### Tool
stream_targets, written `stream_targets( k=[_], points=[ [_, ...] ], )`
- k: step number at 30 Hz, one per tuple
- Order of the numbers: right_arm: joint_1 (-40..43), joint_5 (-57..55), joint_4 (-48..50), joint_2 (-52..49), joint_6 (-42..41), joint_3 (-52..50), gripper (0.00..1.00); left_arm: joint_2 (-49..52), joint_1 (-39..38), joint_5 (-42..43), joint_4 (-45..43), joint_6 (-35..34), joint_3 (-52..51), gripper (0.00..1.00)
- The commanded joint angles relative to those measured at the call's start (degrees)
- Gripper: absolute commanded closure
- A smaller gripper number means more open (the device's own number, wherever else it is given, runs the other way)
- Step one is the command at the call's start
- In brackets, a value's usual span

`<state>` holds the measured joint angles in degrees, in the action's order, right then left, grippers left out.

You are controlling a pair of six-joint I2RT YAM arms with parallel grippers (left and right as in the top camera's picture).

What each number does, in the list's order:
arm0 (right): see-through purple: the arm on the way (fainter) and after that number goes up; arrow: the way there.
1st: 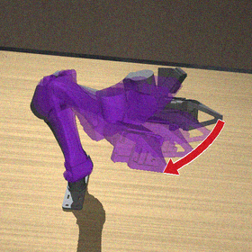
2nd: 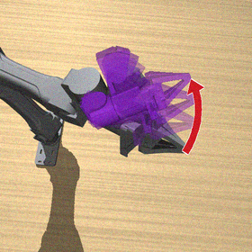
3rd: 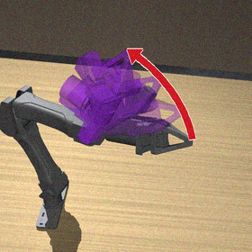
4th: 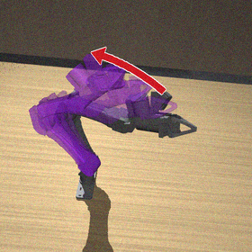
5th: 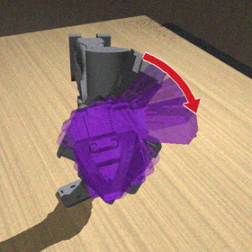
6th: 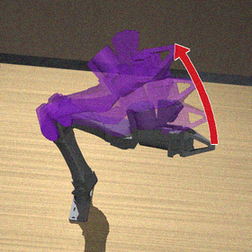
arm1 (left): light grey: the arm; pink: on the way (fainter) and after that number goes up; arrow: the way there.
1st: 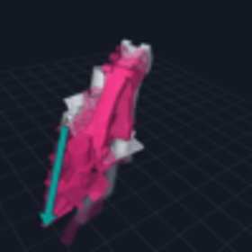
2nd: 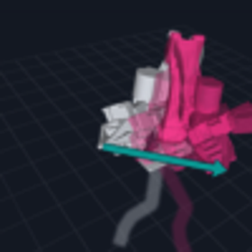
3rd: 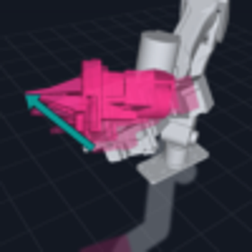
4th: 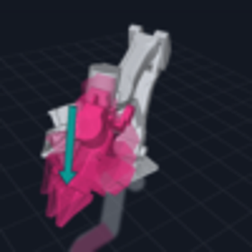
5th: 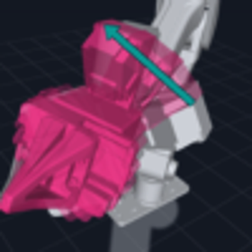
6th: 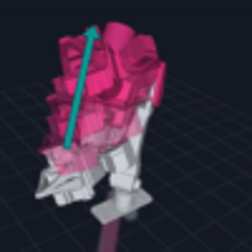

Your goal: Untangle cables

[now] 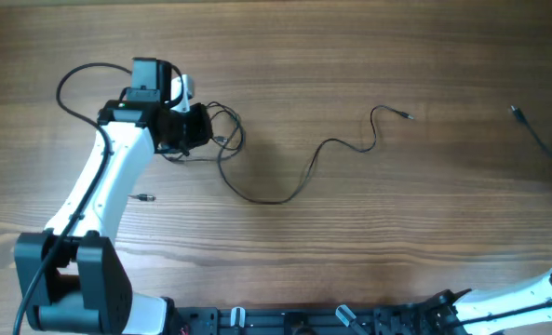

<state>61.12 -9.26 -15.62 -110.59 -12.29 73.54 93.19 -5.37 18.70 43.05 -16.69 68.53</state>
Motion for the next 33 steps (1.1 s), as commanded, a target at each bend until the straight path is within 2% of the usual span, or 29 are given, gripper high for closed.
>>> stream_targets(
  k=[1, 4, 8, 9, 11, 13, 15, 17, 19, 22, 23, 24, 28, 33],
  points=[
    [-0.07, 7.58, -4.55, 0.96, -2.08, 4.98, 0.0, 0.37, -2.54, 0.09, -3.17, -0.5, 0.37, 0.95],
    [-2.23, 12.09, -6.34, 8.26, -7.63, 5.6, 0.0, 0.37, -4.26, 0.11, -3.82, -0.48, 0.37, 0.96],
    [-7.82, 34.64, -13.38, 19.91, -11.87, 5.6, 0.0, -1.79, -6.23, 5.9, -8.41, -0.02, 0.39, 0.96],
    [-10.34, 42.18, -15.47, 21.9, -11.8, 5.6, 0.0, -3.54, -6.47, 7.78, -10.03, 1.4, 0.39, 0.96],
    [-16.98, 50.1, -20.63, 23.82, -10.62, 5.6, 0.0, -8.61, -6.47, 17.35, -12.0, 9.77, 0.39, 0.96],
    [-23.56, 51.78, -25.16, 23.8, -7.45, 5.53, 0.0, -14.21, -6.47, 24.85, -12.24, 18.1, 0.39, 0.96],
    [-34.73, 54.51, -28.79, 23.78, 0.87, 3.89, 0.0, -21.86, -6.47, 26.27, -12.35, 24.72, 0.39, 0.96],
    [-43.12, 60.24, -28.85, 23.65, 11.02, 1.73, 0.0, -25.51, -6.47, 26.01, -13.49, 25.29, 0.39, 0.96],
    [-53.29, 63.34, -28.17, 22.82, 21.57, -0.42, 0.0, -27.19, -6.47, 25.4, -15.23, 23.5, 0.39, 0.96],
    [-66.16, 69.07, -26.58, 21.51, 31.56, -1.66, 0.0, -26.71, -6.47, 18.4, -16.7, 10.45, 0.37, 0.96],
    [-69.13, 67.12, -25.11, 21.4, 31.39, -1.66, 0.0, -26.64, -6.47, 18.29, -16.68, 9.29, 0.39, 0.96],
    [-71.38, 64.48, -23.04, 21.31, 28.57, -1.66, 0.0, -26.67, -6.54, 18.56, -16.52, 9.35, 0.37, 0.96],
    [-79.93, 44.65, -12.9, 20.26, 1.68, -1.66, 0.0, -26.67, -6.54, 24.83, -16.52, 9.35, 0.37, 0.96],
    [-84.87, 40.46, -8.87, 11.98, -9.33, -1.66, 0.0, -27.04, -6.51, 29.51, -17.03, 9.38, 0.39, 0.96]
  ],
)
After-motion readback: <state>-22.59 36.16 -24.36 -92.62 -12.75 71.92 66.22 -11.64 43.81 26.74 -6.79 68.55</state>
